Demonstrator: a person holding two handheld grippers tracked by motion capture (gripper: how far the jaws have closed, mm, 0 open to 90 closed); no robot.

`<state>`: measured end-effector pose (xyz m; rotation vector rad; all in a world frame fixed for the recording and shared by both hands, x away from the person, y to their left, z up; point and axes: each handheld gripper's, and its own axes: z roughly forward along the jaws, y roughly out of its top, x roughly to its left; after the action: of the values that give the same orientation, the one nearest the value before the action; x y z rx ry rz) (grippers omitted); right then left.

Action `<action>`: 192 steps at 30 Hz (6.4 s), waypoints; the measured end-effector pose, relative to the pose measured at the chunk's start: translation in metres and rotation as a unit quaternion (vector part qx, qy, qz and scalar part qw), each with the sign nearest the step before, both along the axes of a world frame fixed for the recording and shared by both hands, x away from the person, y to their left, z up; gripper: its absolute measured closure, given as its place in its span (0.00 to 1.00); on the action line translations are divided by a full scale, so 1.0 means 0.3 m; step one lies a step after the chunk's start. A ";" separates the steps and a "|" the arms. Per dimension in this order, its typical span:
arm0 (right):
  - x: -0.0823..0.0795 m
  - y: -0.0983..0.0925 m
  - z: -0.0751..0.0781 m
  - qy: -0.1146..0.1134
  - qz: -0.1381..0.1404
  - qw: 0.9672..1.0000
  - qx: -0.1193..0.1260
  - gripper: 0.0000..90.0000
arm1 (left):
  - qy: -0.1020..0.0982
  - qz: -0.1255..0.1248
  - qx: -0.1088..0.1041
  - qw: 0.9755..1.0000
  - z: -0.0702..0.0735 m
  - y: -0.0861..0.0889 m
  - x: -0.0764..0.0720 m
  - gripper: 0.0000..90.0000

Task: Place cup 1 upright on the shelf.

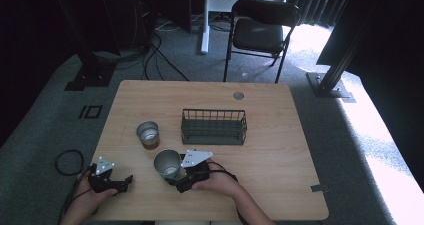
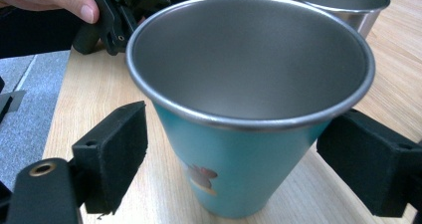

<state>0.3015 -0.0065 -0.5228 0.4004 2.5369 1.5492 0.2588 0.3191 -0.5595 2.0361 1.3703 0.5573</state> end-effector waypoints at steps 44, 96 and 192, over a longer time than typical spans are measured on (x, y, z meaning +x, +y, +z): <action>0.038 0.009 0.168 -0.003 -0.045 0.998 0.044 0.16 | 0.000 0.000 0.000 1.000 0.000 0.000 0.000 0.03; 0.308 -0.339 0.350 -0.059 -0.335 0.938 0.066 0.16 | 0.000 0.000 0.000 1.000 0.000 0.000 0.000 0.03; 0.182 -0.581 0.117 -0.030 -0.386 0.921 0.030 0.13 | 0.000 0.000 0.000 1.000 0.000 0.000 0.000 0.03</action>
<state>0.3562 -0.1807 -0.4877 1.1637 1.8935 1.2739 0.2588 0.3191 -0.5595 2.0359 1.3707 0.5576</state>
